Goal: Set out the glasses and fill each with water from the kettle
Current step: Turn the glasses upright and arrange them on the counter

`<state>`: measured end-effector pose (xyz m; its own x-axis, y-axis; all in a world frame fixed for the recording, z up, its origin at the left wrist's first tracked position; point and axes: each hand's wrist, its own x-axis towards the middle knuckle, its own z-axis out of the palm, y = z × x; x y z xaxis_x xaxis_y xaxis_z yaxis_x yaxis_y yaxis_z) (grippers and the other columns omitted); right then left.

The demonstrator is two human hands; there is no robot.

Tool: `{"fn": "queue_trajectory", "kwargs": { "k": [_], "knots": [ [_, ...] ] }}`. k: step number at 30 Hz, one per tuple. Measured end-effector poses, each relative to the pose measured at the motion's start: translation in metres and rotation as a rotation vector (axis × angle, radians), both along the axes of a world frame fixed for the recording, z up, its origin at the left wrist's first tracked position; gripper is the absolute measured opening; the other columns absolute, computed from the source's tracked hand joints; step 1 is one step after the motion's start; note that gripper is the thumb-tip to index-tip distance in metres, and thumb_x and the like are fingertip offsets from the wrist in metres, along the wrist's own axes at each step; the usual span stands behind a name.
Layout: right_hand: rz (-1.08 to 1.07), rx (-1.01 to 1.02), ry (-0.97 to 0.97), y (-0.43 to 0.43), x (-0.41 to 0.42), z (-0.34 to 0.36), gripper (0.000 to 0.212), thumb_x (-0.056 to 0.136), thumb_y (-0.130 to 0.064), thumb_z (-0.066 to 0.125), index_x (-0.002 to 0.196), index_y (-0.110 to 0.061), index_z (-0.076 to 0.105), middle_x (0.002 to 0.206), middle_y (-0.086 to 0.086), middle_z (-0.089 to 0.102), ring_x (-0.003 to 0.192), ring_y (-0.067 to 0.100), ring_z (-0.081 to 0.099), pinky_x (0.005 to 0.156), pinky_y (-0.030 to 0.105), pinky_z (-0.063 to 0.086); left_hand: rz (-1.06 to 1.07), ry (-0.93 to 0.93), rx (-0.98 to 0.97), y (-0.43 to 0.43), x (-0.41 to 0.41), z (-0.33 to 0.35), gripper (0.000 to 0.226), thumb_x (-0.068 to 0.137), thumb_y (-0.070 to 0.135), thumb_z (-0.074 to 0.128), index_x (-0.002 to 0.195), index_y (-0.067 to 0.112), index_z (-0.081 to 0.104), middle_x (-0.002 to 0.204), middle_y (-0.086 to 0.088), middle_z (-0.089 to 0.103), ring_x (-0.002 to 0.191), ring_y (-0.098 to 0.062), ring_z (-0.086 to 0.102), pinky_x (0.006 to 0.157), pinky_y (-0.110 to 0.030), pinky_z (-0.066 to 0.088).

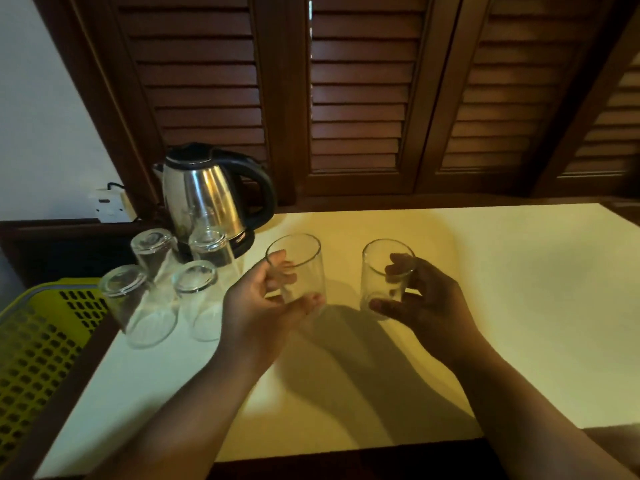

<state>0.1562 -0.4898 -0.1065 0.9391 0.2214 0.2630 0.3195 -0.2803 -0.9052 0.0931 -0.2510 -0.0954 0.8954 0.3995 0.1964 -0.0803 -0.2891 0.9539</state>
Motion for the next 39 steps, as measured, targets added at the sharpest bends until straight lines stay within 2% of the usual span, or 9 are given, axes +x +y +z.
{"fn": "queue_trajectory", "kwargs": {
  "k": [3, 6, 12, 16, 22, 24, 28, 33, 39],
  "knots": [
    [-0.092, 0.031, -0.017, -0.007, 0.036, -0.001, 0.084, 0.068, -0.043, 0.084, 0.142, -0.016, 0.057, 0.127, -0.005, 0.065, 0.121, 0.019, 0.062, 0.091, 0.033, 0.058, 0.02, -0.037, -0.037, -0.013, 0.041, -0.008, 0.063, 0.071, 0.022, 0.093, 0.122, 0.037, 0.061, 0.115, 0.014, 0.07, 0.117, -0.007, 0.064, 0.085, -0.024, 0.058],
    [-0.167, 0.03, -0.037, -0.003, 0.072, -0.004, 0.078, 0.075, -0.034, 0.087, 0.144, -0.016, 0.056, 0.133, 0.002, 0.065, 0.12, 0.018, 0.059, 0.088, 0.029, 0.053, 0.053, -0.056, -0.075, -0.021, 0.074, -0.016, 0.07, 0.072, 0.022, 0.093, 0.134, 0.023, 0.062, 0.122, 0.009, 0.069, 0.121, -0.012, 0.062, 0.073, -0.013, 0.055],
    [-0.293, 0.083, -0.04, 0.008, 0.131, -0.012, 0.062, 0.08, -0.025, 0.089, 0.134, -0.01, 0.061, 0.134, 0.01, 0.067, 0.122, 0.024, 0.062, 0.077, 0.021, 0.051, 0.137, -0.023, -0.027, -0.025, 0.13, -0.022, 0.082, 0.073, 0.031, 0.091, 0.146, 0.023, 0.054, 0.134, 0.004, 0.067, 0.123, -0.014, 0.061, 0.082, -0.018, 0.053],
    [-0.316, 0.106, -0.047, 0.018, 0.157, -0.017, 0.058, 0.079, -0.028, 0.09, 0.129, -0.02, 0.061, 0.132, 0.007, 0.067, 0.12, 0.025, 0.063, 0.076, 0.025, 0.053, 0.151, 0.002, 0.018, -0.023, 0.161, -0.023, 0.079, 0.073, 0.032, 0.091, 0.144, 0.024, 0.056, 0.133, 0.005, 0.067, 0.123, -0.015, 0.062, 0.095, -0.036, 0.059],
    [-0.274, 0.07, -0.084, 0.03, 0.177, -0.018, 0.062, 0.082, -0.02, 0.088, 0.137, -0.021, 0.06, 0.134, -0.002, 0.064, 0.121, 0.02, 0.058, 0.09, 0.035, 0.055, 0.136, 0.005, 0.001, -0.02, 0.196, -0.023, 0.08, 0.076, 0.027, 0.09, 0.146, 0.022, 0.054, 0.137, 0.002, 0.066, 0.126, -0.015, 0.062, 0.098, -0.035, 0.058],
    [-0.264, 0.048, -0.095, 0.032, 0.183, -0.02, 0.063, 0.082, -0.021, 0.088, 0.138, -0.02, 0.06, 0.134, 0.0, 0.065, 0.12, 0.019, 0.059, 0.089, 0.033, 0.055, 0.137, 0.004, -0.023, -0.018, 0.2, -0.024, 0.08, 0.076, 0.026, 0.09, 0.147, 0.021, 0.053, 0.137, 0.002, 0.066, 0.126, -0.014, 0.061, 0.097, -0.032, 0.058],
    [-0.252, 0.038, -0.084, 0.033, 0.191, -0.023, 0.068, 0.08, -0.021, 0.089, 0.141, -0.02, 0.059, 0.132, -0.002, 0.065, 0.12, 0.018, 0.06, 0.082, 0.018, 0.049, 0.109, 0.007, -0.034, -0.017, 0.202, -0.025, 0.074, 0.077, 0.025, 0.089, 0.144, 0.024, 0.056, 0.136, 0.005, 0.066, 0.127, -0.011, 0.06, 0.072, -0.001, 0.049],
    [-0.262, 0.019, -0.094, 0.033, 0.191, -0.025, 0.063, 0.08, -0.023, 0.088, 0.137, -0.019, 0.061, 0.131, 0.002, 0.067, 0.119, 0.02, 0.061, 0.091, 0.035, 0.057, 0.093, 0.013, -0.045, -0.017, 0.202, -0.028, 0.076, 0.079, 0.021, 0.087, 0.147, 0.021, 0.053, 0.141, 0.003, 0.063, 0.131, -0.015, 0.057, 0.062, 0.002, 0.047],
    [-0.262, -0.007, -0.08, 0.032, 0.19, -0.026, 0.056, 0.081, -0.026, 0.088, 0.131, -0.018, 0.062, 0.126, 0.001, 0.067, 0.116, 0.023, 0.063, 0.08, 0.027, 0.055, 0.073, 0.024, -0.052, -0.016, 0.205, -0.032, 0.078, 0.08, 0.023, 0.087, 0.149, 0.024, 0.05, 0.143, 0.003, 0.062, 0.132, -0.015, 0.057, 0.076, -0.008, 0.05]
  ]
}}
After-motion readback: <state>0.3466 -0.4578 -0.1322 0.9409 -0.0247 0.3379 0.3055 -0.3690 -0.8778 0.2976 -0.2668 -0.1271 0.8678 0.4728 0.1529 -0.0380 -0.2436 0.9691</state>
